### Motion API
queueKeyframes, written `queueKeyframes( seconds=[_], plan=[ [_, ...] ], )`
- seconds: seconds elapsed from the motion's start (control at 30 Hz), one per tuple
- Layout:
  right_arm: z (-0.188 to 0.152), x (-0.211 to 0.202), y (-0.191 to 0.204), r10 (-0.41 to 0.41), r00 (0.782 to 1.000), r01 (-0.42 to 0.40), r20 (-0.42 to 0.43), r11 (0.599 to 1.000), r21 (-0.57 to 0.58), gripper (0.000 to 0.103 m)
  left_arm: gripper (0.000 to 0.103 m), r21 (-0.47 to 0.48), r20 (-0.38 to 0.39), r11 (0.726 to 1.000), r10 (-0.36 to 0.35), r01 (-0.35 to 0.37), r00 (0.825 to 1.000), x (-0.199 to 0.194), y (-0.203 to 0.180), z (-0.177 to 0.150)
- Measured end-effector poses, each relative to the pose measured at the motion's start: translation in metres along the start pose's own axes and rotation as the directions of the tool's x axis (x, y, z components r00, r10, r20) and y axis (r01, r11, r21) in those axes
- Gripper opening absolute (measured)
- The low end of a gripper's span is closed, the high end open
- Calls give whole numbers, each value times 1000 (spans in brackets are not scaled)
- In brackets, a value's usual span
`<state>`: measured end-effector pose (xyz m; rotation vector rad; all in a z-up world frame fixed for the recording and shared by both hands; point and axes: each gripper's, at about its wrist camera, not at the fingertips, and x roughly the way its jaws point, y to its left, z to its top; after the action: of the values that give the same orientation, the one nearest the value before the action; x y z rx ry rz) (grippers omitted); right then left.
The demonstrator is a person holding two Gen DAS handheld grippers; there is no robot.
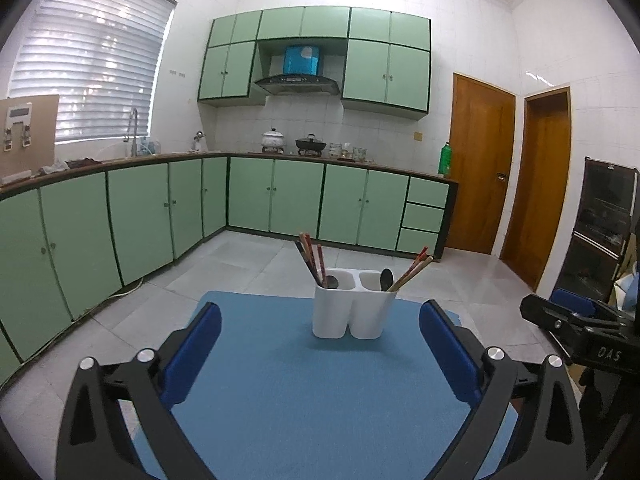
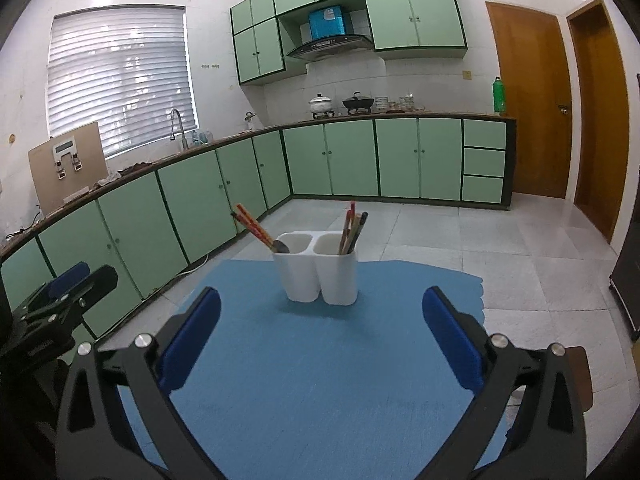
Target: Organize utensils
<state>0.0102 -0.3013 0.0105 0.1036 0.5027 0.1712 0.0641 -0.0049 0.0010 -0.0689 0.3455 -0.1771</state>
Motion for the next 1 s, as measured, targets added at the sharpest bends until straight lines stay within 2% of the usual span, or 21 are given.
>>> queueKeyframes(
  seconds=[0.33, 1.0],
  plan=[
    [2, -14, 10, 17, 1000, -17, 6, 1000, -22, 98, 97, 29, 17, 1000, 8, -9, 1000, -22, -2, 3],
    [8, -20, 12, 19, 1000, -18, 19, 999, -48, 98, 97, 54, 35, 998, 19, -20, 999, -35, -11, 7]
  ],
)
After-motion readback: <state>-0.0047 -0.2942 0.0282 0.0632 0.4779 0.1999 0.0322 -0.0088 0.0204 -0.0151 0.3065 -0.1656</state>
